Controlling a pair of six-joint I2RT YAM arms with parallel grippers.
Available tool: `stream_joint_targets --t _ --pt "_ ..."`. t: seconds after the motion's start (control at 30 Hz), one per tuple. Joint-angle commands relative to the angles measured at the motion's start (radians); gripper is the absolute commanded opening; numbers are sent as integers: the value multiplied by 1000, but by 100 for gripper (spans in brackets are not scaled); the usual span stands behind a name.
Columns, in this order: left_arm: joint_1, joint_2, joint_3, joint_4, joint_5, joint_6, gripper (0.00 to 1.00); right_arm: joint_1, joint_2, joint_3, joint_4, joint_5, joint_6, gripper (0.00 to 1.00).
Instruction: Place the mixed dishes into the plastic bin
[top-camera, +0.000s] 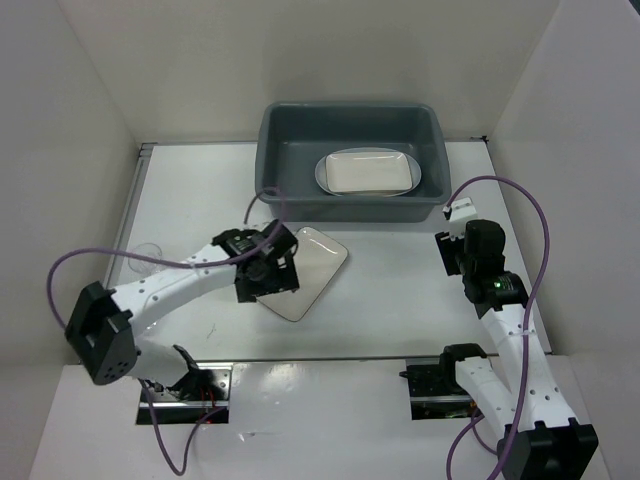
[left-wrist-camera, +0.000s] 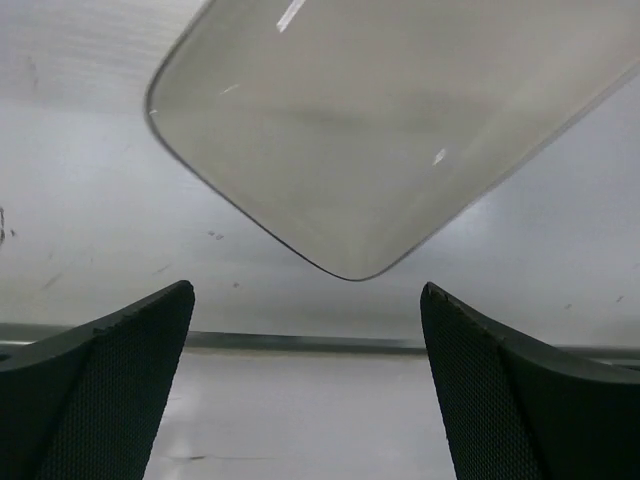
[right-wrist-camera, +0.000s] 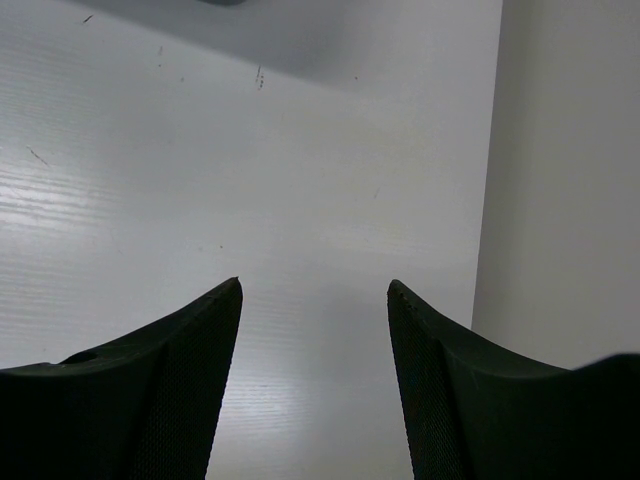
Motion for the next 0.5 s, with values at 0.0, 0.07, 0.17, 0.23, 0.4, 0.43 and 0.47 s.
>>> stream_joint_targets --t 0.0,0.07,0.17,0.23,0.4,0.43,0.47 --pt "53 -154 -111 62 58 -223 100 9 -14 -8 59 0 1 66" --pt "90 -271 -186 179 111 -272 100 9 -5 -8 59 0 1 66" --pt "128 -436 -335 293 99 -407 100 18 -5 -8 59 0 1 66" --pt "128 -581 -474 371 87 -537 100 18 5 -8 59 0 1 66" --pt "128 -902 -754 465 65 -806 100 27 15 -8 39 -44 -28 43" --pt "128 -942 -779 442 65 -829 100 40 15 4 24 -67 -40 24" --pt "128 -981 -797 427 49 -846 100 49 -6 13 6 -130 -57 4"
